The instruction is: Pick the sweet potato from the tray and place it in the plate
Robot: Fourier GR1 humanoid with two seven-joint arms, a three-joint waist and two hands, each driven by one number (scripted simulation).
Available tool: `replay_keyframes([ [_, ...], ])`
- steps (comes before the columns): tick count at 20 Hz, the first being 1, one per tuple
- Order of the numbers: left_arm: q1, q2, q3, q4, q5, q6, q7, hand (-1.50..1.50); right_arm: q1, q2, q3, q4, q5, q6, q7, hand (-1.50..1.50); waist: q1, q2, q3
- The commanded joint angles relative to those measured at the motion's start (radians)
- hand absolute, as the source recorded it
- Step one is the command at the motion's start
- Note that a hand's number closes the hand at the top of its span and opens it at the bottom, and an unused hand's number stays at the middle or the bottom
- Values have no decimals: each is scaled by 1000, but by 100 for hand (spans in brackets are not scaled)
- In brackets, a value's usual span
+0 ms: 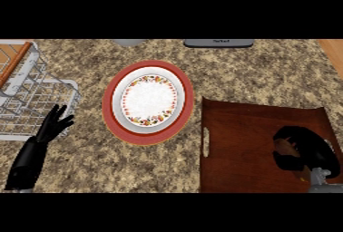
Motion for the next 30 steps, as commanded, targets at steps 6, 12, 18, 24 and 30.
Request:
replay_keyframes([
  [6,45,-7,48,7,-23,0,30,0,-122,-30,-10,119,44,-7,-127,150,16,8,-5],
  [12,-69,-13,-24,-9,-36,-45,40,0,-431,-163,56,250,20,144,-412,150,147,55,1],
  [18,-78,-27,-30,-15,-62,-14,90,0,-643,-156,-2,488,38,-24,-653,150,123,43,1],
  [24,-53,-30,19,68,-45,-8,26,0,-786,-159,-92,616,-13,-168,-909,150,73,33,-4],
  [30,-27,-14,32,9,-50,-8,71,0,-906,-128,-136,712,-145,-64,-1168,150,43,18,-4],
])
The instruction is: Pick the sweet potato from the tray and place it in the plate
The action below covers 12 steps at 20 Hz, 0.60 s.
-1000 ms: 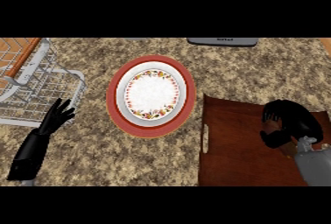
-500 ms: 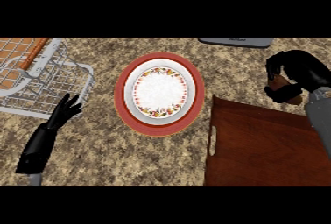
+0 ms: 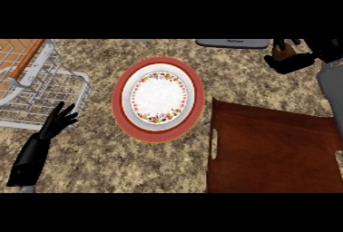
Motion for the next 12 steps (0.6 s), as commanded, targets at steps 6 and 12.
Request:
replay_keyframes([
  [6,19,-24,34,36,-37,44,37,0,-197,122,14,71,-79,140,-100,150,-50,-11,-8],
  [12,73,5,87,20,-2,-12,10,0,-243,229,37,54,-81,175,13,150,-55,-14,-8],
])
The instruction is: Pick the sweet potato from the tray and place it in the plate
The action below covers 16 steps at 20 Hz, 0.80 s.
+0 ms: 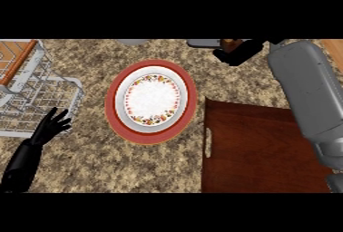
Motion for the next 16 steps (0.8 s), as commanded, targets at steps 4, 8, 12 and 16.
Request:
replay_keyframes([
  [4,-17,-3,25,41,-26,6,32,0,-113,177,36,49,13,5,169,150,-4,6,-7],
  [8,-29,14,59,9,10,-23,65,0,-101,270,88,103,57,-24,220,150,-1,6,-7],
  [12,-27,-15,40,52,-11,-24,22,0,-151,303,167,187,57,-66,261,150,13,11,-8],
  [16,-45,-30,36,119,-43,-16,-29,0,-127,305,289,213,-25,-125,284,150,27,13,-8],
])
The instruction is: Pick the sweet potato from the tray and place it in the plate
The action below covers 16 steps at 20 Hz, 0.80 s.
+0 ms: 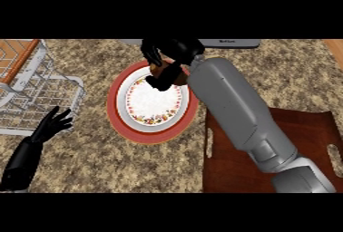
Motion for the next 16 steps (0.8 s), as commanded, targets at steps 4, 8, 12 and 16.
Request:
replay_keyframes([
  [4,-61,-13,16,63,-17,7,37,0,29,17,219,105,-129,-91,-9,150,34,13,-8],
  [8,-73,5,20,55,-10,-21,63,0,63,17,181,169,-254,-145,89,-150,41,17,-8],
  [12,-84,-70,-47,82,-81,38,58,0,25,17,291,157,-369,-186,183,-150,61,20,-8],
  [16,-62,-16,21,84,-27,-18,13,0,42,18,278,128,-481,-243,117,-150,43,16,-8],
])
